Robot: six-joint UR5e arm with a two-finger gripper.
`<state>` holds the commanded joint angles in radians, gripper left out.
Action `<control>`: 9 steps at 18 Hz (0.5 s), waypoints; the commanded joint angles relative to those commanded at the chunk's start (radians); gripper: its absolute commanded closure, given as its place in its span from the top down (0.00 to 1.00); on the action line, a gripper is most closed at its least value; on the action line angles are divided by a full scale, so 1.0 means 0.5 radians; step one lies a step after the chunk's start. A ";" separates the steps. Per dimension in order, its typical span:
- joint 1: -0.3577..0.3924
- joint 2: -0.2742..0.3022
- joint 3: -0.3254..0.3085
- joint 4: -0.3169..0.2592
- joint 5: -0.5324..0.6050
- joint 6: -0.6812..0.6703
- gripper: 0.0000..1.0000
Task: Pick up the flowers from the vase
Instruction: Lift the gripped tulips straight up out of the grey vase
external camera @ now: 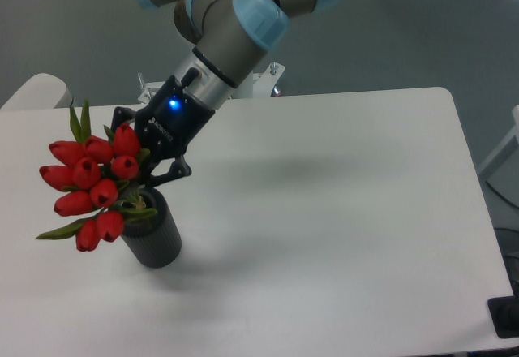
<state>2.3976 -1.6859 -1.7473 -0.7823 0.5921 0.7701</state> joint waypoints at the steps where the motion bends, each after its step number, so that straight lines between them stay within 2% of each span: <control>1: 0.000 0.003 0.006 0.000 0.000 -0.015 0.31; 9: 0.006 0.006 0.101 0.000 0.000 -0.132 0.31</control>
<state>2.4006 -1.6828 -1.6966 -0.7823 0.5921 0.7042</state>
